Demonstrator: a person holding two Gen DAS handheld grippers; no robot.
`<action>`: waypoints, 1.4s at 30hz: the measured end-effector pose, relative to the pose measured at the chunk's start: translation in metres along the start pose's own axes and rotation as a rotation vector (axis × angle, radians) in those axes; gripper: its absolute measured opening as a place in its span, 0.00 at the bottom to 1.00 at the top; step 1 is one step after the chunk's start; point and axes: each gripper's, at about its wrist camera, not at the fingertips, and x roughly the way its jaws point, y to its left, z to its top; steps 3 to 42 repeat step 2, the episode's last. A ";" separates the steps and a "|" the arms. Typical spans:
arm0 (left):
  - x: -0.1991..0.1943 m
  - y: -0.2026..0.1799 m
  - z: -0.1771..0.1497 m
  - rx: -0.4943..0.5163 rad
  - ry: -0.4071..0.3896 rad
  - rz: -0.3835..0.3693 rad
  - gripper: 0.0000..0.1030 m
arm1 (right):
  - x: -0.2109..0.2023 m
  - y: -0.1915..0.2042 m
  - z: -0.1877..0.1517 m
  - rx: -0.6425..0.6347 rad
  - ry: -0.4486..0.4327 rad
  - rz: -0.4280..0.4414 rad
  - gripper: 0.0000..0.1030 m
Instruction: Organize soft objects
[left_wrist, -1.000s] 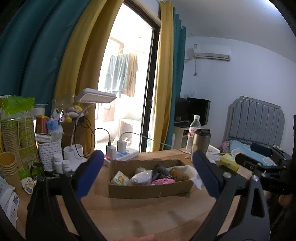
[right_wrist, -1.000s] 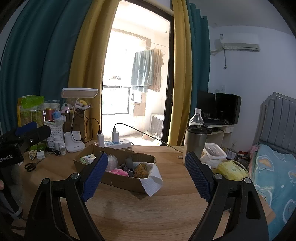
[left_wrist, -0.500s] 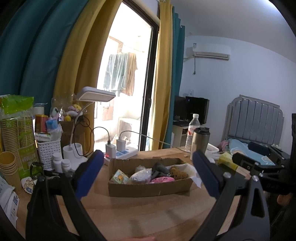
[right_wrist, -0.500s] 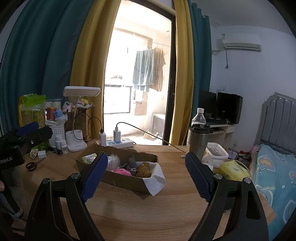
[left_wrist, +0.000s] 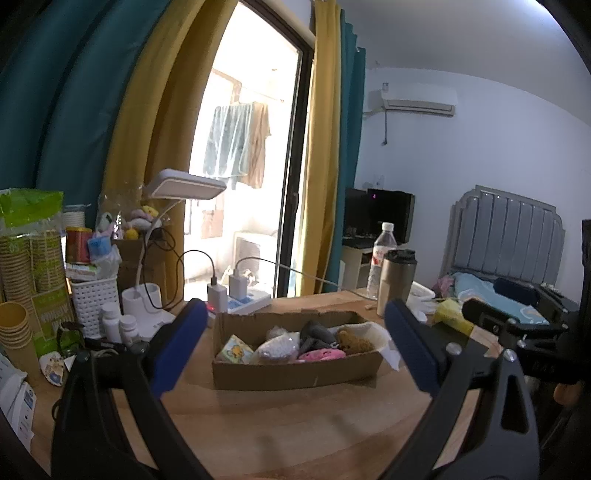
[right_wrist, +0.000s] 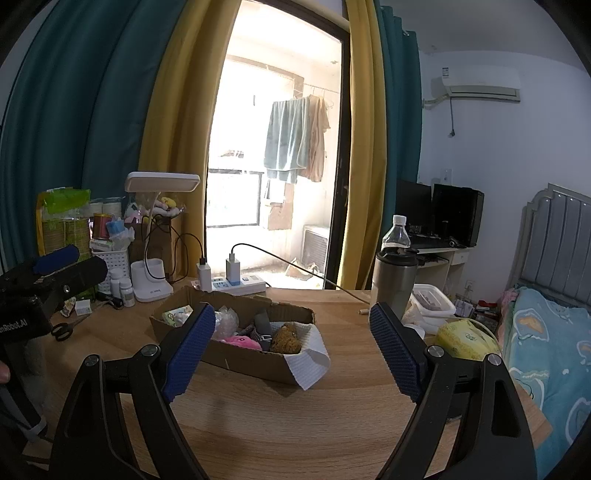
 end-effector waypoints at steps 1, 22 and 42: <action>0.001 0.000 0.000 0.003 0.002 0.001 0.95 | 0.000 0.000 0.000 0.001 0.002 0.000 0.85; 0.001 -0.001 0.000 0.007 0.003 0.004 0.95 | -0.001 0.000 0.000 0.001 0.002 0.001 0.85; 0.001 -0.001 0.000 0.007 0.003 0.004 0.95 | -0.001 0.000 0.000 0.001 0.002 0.001 0.85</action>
